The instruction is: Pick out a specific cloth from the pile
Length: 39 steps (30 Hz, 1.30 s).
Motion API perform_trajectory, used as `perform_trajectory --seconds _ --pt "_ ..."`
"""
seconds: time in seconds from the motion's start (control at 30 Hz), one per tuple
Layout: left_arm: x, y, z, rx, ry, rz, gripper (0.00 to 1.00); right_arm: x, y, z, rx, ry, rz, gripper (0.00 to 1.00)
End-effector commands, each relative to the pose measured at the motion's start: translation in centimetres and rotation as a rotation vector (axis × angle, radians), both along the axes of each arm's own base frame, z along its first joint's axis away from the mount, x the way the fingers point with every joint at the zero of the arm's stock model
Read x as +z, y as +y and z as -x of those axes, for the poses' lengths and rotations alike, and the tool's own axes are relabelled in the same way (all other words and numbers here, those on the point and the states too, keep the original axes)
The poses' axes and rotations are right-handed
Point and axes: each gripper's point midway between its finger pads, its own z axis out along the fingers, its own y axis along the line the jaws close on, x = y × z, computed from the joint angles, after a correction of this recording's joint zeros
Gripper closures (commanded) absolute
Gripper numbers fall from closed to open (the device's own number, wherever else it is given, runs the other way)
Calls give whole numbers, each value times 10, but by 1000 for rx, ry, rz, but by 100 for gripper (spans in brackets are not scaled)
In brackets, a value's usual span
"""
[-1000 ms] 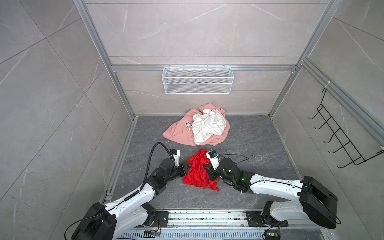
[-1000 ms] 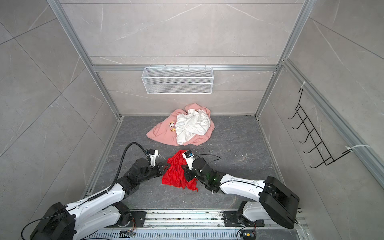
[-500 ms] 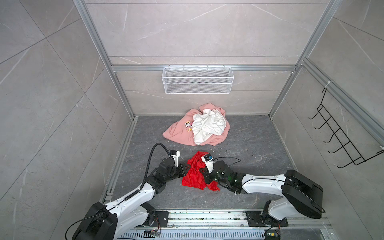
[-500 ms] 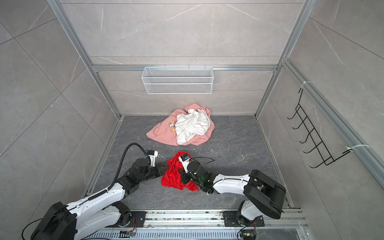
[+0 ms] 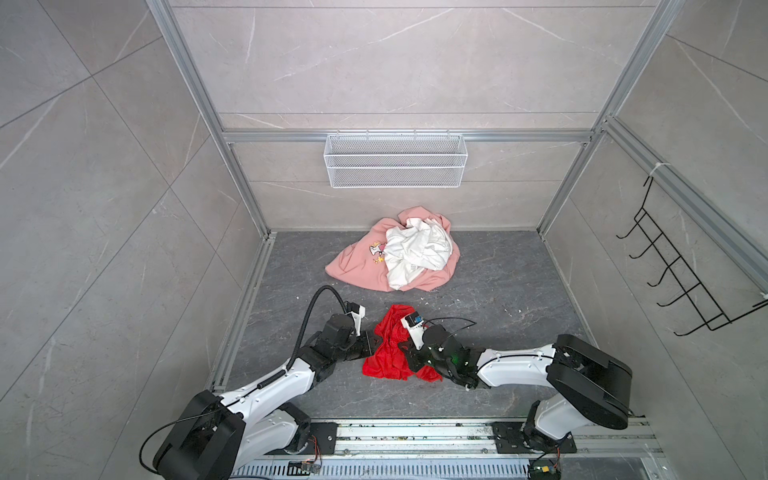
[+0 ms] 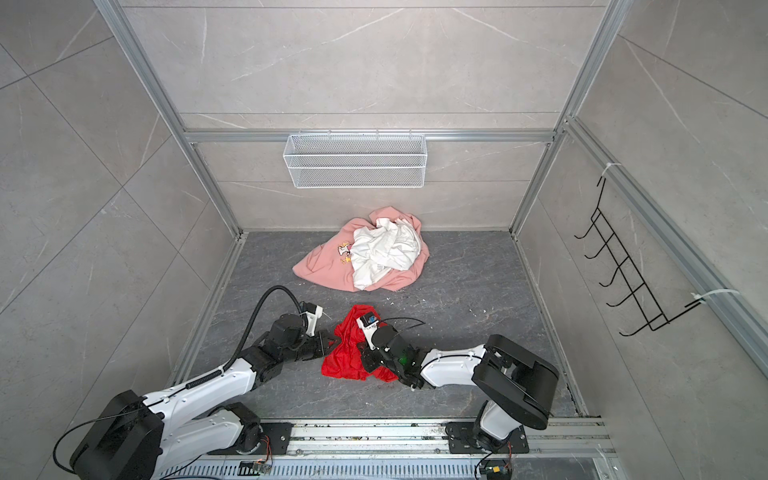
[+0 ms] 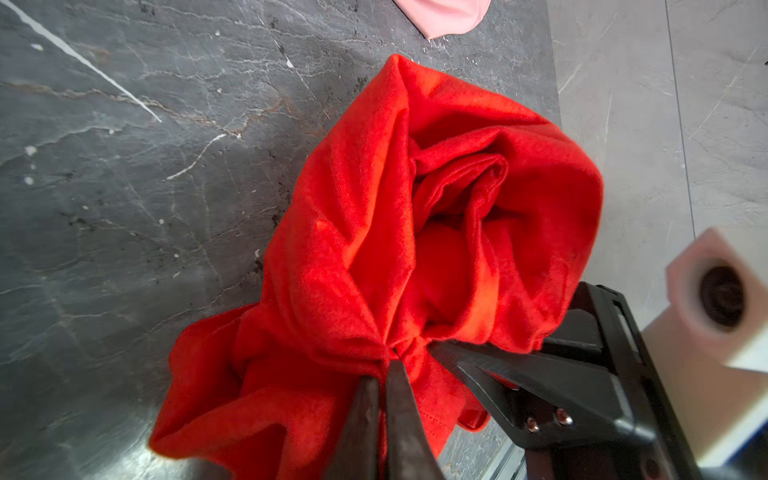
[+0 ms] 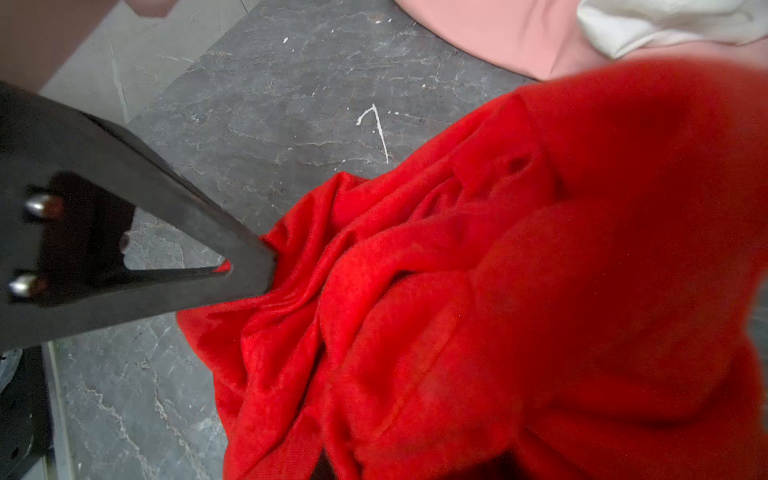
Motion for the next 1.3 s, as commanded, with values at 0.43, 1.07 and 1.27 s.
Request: perform_trajectory --seconds 0.43,1.07,1.27 --pt "23 6 -3 -8 -95 -31 80 22 -19 14 -31 18 21 60" --pt "87 84 -52 222 -328 -393 40 122 -124 -16 -414 -288 169 25" --pt "103 149 -96 379 -448 -643 30 138 -184 -56 -645 -638 455 0"
